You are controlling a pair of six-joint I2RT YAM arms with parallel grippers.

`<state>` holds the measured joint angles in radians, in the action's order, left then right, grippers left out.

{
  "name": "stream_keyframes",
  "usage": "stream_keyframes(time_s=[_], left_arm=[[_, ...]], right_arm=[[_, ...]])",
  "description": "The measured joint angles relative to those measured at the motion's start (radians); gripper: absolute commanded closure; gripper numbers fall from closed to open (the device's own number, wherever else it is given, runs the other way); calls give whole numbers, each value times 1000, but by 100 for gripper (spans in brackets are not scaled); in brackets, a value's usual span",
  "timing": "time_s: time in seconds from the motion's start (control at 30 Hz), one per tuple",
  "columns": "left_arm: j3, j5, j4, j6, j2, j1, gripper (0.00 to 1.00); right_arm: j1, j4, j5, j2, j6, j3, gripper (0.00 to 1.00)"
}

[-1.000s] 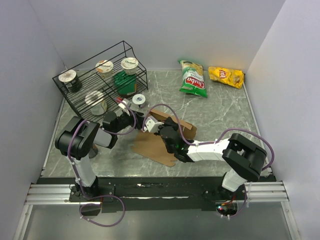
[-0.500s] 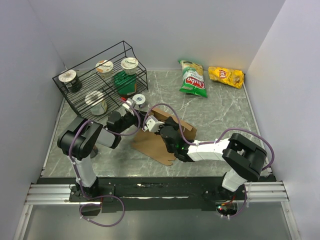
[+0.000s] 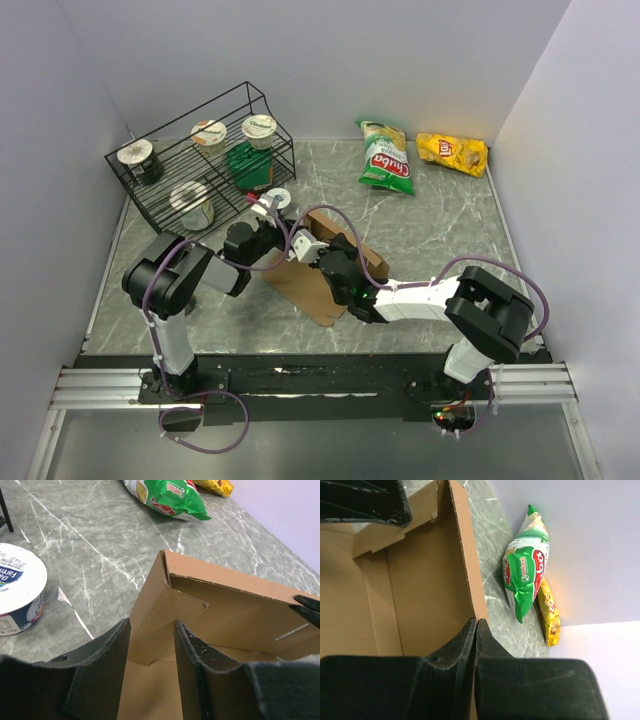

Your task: Fold the paper box

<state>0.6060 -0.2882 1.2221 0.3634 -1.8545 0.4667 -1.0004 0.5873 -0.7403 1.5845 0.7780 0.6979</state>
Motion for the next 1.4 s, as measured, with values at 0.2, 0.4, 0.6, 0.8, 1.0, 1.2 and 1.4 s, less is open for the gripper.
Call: stream_keyframes(time_s=[0.2, 0.4, 0.6, 0.8, 1.0, 1.2, 1.4], left_arm=[[30, 24, -11, 5, -19, 10, 46], [40, 24, 2, 16, -40, 9, 44], [-8, 18, 50, 40, -41, 10, 46], [-63, -3, 56, 48, -35, 14, 46], [-76, -12, 63, 50, -27, 14, 48], [-142, 0, 74, 66, 14, 14, 49], [-277, 24, 77, 107, 114, 18, 49]], right_arm=[[5, -6, -1, 0, -10, 3, 96], [12, -8, 0, 0, -17, 5, 100], [13, -16, 4, -1, -22, 7, 100], [12, -57, 52, -34, -42, 7, 100], [5, -69, 79, -43, -50, 9, 100], [-23, -83, 95, -41, -51, 22, 100], [-66, -87, 138, -19, -50, 50, 100]])
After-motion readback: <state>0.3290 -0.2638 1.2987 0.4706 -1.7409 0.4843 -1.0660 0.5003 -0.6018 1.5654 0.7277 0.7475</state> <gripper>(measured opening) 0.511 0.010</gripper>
